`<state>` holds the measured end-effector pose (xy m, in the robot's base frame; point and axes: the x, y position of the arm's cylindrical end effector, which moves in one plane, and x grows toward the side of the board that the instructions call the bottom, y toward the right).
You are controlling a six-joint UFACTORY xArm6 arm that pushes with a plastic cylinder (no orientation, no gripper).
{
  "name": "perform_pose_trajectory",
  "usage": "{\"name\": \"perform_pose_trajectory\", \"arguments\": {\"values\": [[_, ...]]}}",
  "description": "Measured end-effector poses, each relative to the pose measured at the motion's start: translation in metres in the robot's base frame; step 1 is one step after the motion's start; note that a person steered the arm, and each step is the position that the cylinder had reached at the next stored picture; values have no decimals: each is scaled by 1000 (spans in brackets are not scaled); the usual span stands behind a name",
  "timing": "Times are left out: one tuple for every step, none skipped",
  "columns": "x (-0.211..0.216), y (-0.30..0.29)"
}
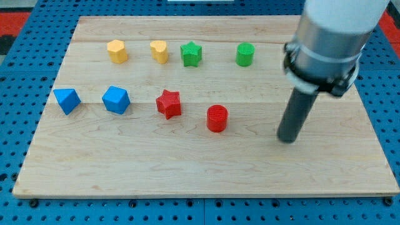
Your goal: Slightly touch the blue triangle
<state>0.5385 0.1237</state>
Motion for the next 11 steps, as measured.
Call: {"name": "perform_pose_trajectory", "arguments": {"values": [[-3, -61], [-33, -86], [-54, -86], [-26, -85], [17, -187], [-6, -309], [-48, -360], [-39, -383], [-60, -386], [-60, -386], [-61, -386]]}}
